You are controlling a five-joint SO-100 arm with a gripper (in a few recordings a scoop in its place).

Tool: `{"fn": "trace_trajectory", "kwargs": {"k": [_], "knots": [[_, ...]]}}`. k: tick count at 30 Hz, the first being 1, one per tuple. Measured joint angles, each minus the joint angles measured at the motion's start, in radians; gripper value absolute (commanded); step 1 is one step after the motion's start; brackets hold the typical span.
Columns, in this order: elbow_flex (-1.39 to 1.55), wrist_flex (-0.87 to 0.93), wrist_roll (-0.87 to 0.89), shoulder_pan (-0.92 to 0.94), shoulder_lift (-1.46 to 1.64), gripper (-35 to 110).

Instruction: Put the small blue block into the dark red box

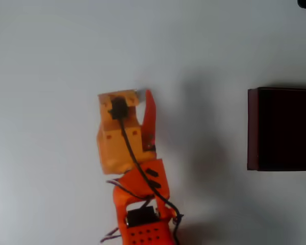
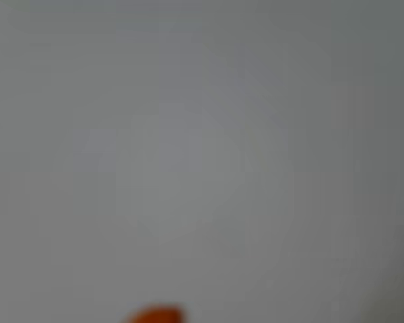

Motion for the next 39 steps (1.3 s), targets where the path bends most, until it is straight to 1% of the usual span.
{"fn": "trace_trajectory", "kwargs": {"k": [5,7,11,19,28,39], "knots": [[-0.089,-0.198,-0.003,-0.026,-0.275,30],[-0.106,-0.247,-0.014,-0.021,-0.339,30],[-0.103,-0.296,-0.048,0.011,-0.357,30],[-0.012,-0.448,-0.049,0.067,-0.411,30],[0.014,-0.463,-0.046,0.071,-0.413,30],[-0.020,-0.485,0.000,0.031,-0.560,30]]}}
